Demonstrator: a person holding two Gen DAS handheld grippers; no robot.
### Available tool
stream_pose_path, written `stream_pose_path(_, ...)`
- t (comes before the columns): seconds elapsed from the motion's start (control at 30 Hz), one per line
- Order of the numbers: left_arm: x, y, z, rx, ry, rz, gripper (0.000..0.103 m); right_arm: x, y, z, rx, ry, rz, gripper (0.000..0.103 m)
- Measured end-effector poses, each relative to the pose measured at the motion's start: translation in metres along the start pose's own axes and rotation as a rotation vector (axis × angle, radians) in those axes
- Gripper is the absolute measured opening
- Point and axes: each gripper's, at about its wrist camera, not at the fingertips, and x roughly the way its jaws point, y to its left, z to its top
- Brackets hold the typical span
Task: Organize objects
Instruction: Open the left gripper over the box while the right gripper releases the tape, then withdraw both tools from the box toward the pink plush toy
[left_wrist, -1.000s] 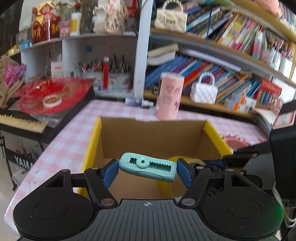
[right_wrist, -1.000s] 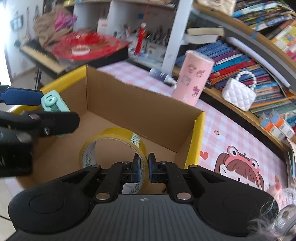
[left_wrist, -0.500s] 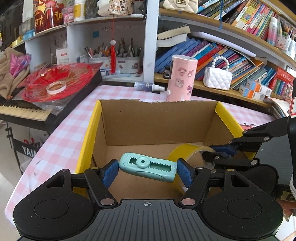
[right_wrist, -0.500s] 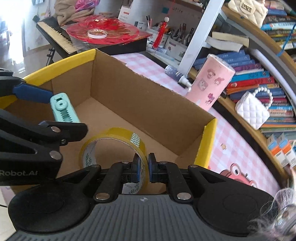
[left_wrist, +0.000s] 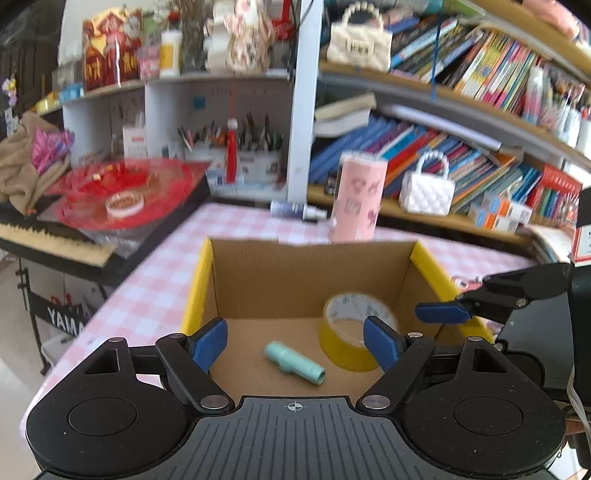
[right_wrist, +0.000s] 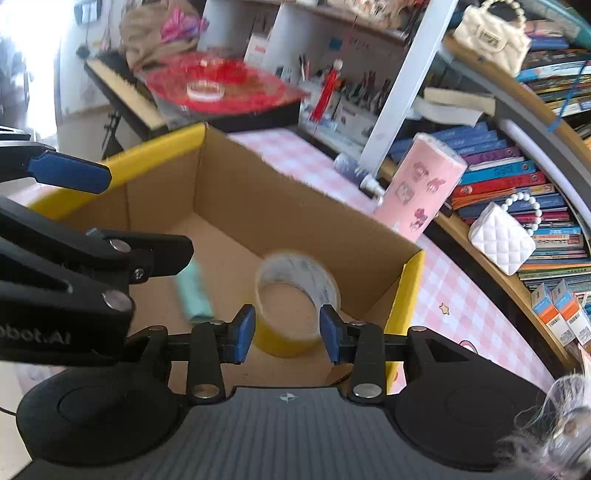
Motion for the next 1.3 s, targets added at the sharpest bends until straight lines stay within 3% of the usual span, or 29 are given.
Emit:
stream_pose_path(0.27, -0.063, 0.012, -0.007, -0.071, -0.102, 0.001, 0.087, -0.075, 0.005, -0.014, 0.161, -0.14, -0.031, 0.039)
stream_pose_path(0.57, -0.116, 0.018, -0.037, -0.083, -0.107, 0.043, 0.092, -0.133, 0.029, -0.051, 0.292, -0.185, -0.093, 0.043)
stream_pose_path(0.87, -0.156, 0.009, -0.081, -0.056, -0.077, 0.06, 0.093, -0.175, 0.06, -0.105, 0.443, -0.147, -0.134, 0.046)
stream_pose_path(1.3, -0.179, -0.014, -0.122, 0.036, -0.02, -0.014, 0.094, -0.205, 0.099, -0.157, 0.507, -0.072, -0.203, 0.046)
